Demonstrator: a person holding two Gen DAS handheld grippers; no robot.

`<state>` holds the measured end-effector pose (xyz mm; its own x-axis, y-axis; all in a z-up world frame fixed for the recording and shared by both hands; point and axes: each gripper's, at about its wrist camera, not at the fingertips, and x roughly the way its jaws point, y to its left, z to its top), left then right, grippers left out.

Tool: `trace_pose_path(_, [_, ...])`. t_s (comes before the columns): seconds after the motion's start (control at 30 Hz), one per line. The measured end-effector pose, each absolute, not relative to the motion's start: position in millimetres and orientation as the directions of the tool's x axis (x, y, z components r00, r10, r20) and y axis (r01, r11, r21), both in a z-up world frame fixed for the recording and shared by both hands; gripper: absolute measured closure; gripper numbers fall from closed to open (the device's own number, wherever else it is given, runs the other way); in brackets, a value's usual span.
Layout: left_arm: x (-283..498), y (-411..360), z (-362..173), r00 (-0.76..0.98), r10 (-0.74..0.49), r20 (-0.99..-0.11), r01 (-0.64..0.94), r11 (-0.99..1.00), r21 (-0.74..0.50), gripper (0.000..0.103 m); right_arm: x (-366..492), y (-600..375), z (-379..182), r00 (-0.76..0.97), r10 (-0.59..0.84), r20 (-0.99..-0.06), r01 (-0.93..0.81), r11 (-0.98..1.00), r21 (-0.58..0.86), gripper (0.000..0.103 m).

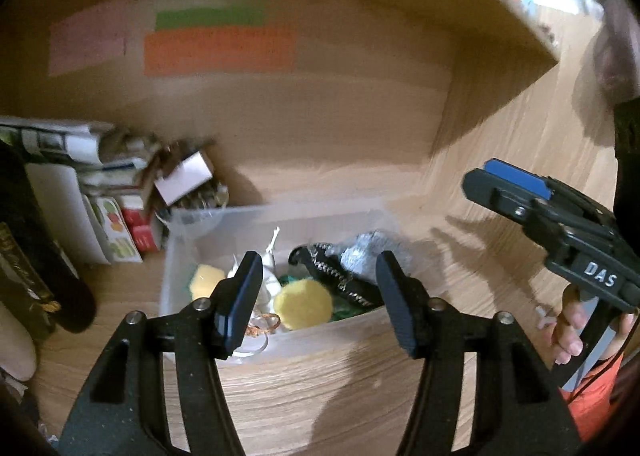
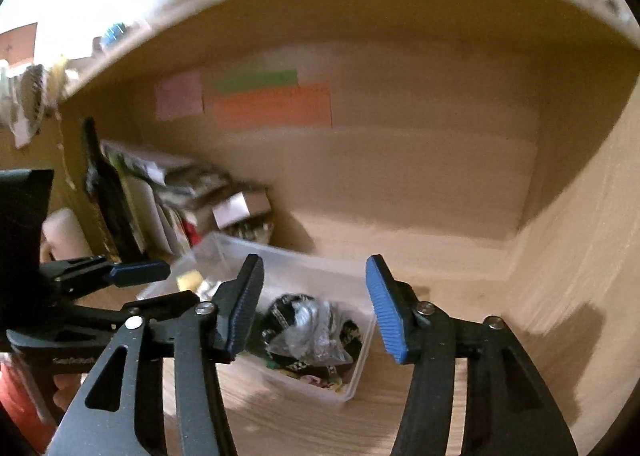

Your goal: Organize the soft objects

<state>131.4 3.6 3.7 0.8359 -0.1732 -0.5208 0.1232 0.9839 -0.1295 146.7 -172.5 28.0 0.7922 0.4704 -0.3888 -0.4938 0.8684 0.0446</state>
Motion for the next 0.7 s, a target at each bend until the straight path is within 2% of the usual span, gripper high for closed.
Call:
trace_pose_path(0.13, [107.6, 8.5, 20.8, 0.88, -0.151, -0.45, 0.11, 0.987, -0.116, 0.039, 120.7, -176.7, 42.0, 0.819, 0.481, -0.314, -0.494, 0.868, 0.04, 0.036])
trace_pose_path(0.2, [95.9, 11.0, 27.0, 0.897, -0.141, -0.419, 0.103, 0.988, -0.113, 0.037, 110.1, -177.2, 45.3, 0.826, 0.484, -0.289, -0.496, 0.868, 0.036, 0.026])
trace_pose_path(0.27, [84.2, 13.2, 33.2, 0.912, -0.136, -0.388, 0.099, 0.988, -0.116, 0.028, 100.2, -177.0, 46.6, 0.83, 0.489, -0.27, -0.5, 0.866, 0.031, 0.02])
trace_pose_path(0.47, [51.7, 15.4, 44.1, 0.953, -0.079, -0.293, 0.057, 0.995, -0.084, 0.008, 83.2, -171.2, 43.7, 0.832, 0.494, -0.253, -0.504, 0.863, 0.027, 0.017])
trace_pose_path(0.53, [44.8, 14.0, 44.5, 0.958, -0.066, -0.278, 0.048, 0.996, -0.071, 0.006, 78.1, -172.7, 43.9, 0.833, 0.495, -0.247, -0.503, 0.864, 0.034, 0.012])
trace_pose_path(0.6, [42.2, 12.6, 41.4, 0.959, -0.061, -0.276, 0.045, 0.997, -0.064, 0.005, 71.2, -175.7, 43.0, 0.842, 0.488, -0.229, -0.493, 0.869, 0.04, 0.002])
trace_pose_path(0.7, [40.8, 12.2, 36.2, 0.959, -0.06, -0.278, 0.044, 0.997, -0.063, 0.003, 66.5, -176.2, 42.7, 0.848, 0.484, -0.216, -0.487, 0.872, 0.043, 0.002])
